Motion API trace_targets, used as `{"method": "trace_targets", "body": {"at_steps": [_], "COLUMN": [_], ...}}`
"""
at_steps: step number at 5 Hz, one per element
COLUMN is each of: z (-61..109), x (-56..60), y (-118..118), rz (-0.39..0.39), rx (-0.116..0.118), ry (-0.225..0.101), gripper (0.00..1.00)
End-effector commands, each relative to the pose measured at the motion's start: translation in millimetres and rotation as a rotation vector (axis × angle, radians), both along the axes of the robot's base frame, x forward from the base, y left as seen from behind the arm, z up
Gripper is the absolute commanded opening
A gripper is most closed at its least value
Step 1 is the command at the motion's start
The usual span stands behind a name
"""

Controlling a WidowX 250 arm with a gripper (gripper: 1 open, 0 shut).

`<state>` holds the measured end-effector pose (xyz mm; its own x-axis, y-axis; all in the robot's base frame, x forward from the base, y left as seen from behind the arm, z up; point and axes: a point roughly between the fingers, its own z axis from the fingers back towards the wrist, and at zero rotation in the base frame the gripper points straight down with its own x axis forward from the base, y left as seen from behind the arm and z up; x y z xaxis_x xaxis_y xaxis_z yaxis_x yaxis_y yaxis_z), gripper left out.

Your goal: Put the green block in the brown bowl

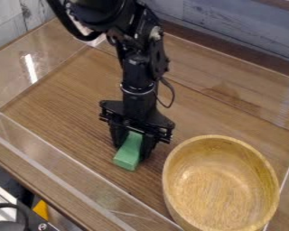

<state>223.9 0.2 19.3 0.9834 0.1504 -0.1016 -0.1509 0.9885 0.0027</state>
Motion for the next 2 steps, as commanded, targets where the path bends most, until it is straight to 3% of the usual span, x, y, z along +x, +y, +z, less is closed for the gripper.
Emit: {"method": "trace_targets", "body": {"at_steps": [1, 2], "z": [10.2, 17.3], "x": [4.7, 2.0], "y": [-3.6, -5.9], "rz": [-0.011, -0.002], "rx": [-0.002, -0.011], "ry": [-0.036, -0.025], "gripper": [0.0, 0.0]}}
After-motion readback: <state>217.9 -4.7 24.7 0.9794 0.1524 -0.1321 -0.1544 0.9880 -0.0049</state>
